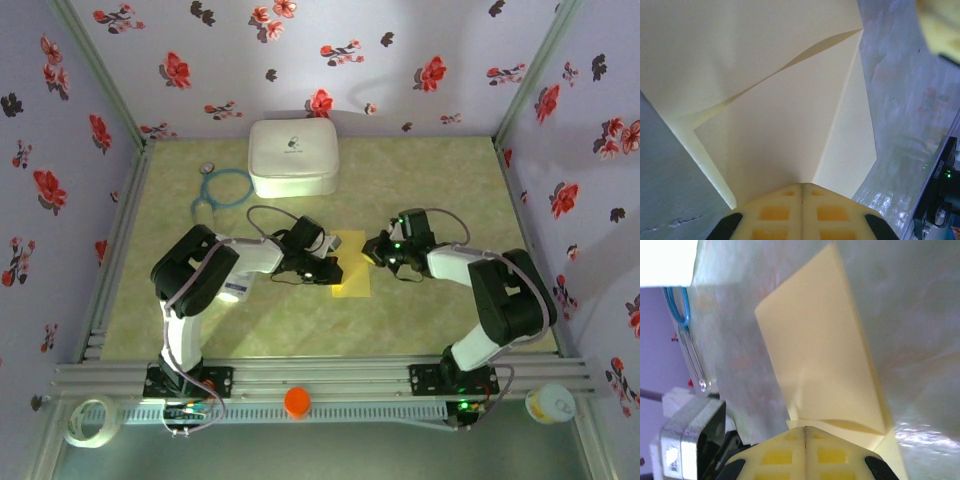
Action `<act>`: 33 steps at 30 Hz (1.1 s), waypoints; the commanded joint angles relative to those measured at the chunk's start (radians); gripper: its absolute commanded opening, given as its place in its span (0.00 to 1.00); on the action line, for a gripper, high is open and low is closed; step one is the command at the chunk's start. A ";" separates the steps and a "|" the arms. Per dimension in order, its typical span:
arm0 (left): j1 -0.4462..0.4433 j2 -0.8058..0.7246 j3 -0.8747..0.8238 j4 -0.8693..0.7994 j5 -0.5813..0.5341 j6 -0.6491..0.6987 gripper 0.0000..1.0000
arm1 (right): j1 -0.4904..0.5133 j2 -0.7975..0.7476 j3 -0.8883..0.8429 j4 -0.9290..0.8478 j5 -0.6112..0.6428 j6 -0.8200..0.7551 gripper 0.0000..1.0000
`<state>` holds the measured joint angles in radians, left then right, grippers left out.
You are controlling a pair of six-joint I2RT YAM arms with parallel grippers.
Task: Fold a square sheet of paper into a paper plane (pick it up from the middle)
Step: Fold the triangle a second time at the center of the table.
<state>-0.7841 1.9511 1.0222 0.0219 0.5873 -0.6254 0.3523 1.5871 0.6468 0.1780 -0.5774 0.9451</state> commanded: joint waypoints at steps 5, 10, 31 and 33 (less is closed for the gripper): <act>0.000 0.024 -0.008 -0.120 -0.041 0.015 0.00 | 0.045 0.103 0.003 -0.059 0.014 -0.037 0.00; 0.000 -0.018 0.027 -0.097 0.000 -0.018 0.00 | 0.042 0.130 0.006 -0.131 0.067 -0.070 0.00; -0.028 0.095 0.146 -0.166 0.032 -0.015 0.06 | 0.036 0.141 -0.021 -0.083 0.054 -0.047 0.00; -0.029 0.088 0.131 -0.189 0.015 0.000 0.06 | 0.031 0.136 -0.026 -0.083 0.057 -0.046 0.00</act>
<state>-0.8005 2.0350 1.1671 -0.0715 0.6144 -0.6613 0.3927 1.6882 0.6533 0.1444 -0.5838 0.8974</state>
